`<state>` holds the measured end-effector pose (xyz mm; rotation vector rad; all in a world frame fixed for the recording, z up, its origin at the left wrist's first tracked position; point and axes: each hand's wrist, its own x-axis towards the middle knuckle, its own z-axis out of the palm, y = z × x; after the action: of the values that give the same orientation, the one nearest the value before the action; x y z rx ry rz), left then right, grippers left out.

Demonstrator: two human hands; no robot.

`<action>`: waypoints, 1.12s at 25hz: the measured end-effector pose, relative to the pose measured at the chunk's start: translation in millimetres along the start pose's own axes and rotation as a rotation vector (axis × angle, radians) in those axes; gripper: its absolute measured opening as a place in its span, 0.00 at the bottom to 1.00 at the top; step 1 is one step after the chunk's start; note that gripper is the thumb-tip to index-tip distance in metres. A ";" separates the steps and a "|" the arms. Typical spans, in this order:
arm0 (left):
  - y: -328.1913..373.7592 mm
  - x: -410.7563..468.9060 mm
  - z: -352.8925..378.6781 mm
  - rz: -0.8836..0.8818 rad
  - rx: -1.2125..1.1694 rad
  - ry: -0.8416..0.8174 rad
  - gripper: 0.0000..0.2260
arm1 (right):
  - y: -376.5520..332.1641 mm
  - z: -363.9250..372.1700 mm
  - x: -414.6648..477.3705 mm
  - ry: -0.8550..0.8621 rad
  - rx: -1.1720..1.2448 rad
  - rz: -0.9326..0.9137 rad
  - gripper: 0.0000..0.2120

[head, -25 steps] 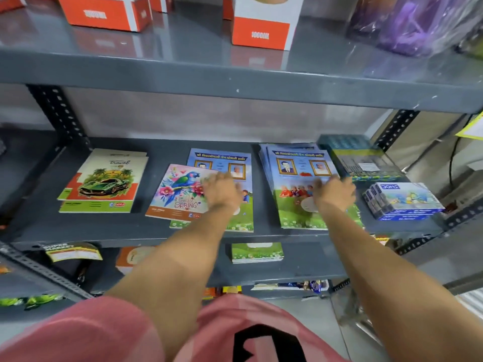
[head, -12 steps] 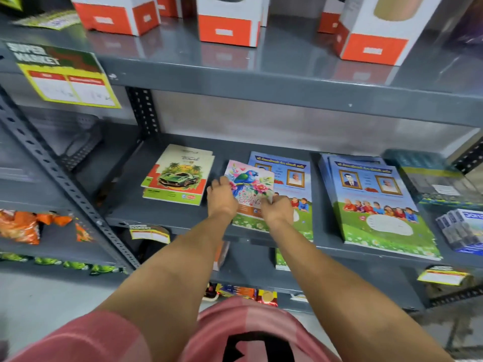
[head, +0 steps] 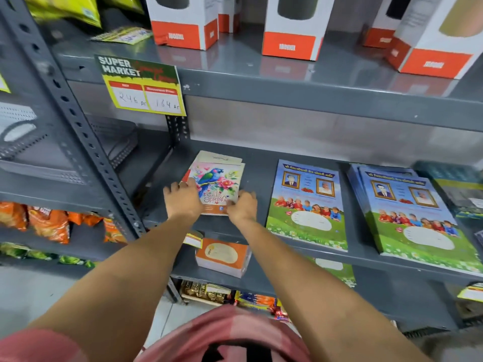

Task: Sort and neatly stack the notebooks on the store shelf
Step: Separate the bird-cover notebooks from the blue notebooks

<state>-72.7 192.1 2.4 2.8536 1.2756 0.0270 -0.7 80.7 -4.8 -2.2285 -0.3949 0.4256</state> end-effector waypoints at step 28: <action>198.1 -72.6 4.6 -0.145 -1.517 -0.438 0.05 | 128.5 -201.4 0.9 0.191 -0.398 0.223 0.40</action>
<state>26.6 5.9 1.3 1.3558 0.7515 0.2309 103.8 -132.9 18.9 -2.6887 -0.1360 0.2603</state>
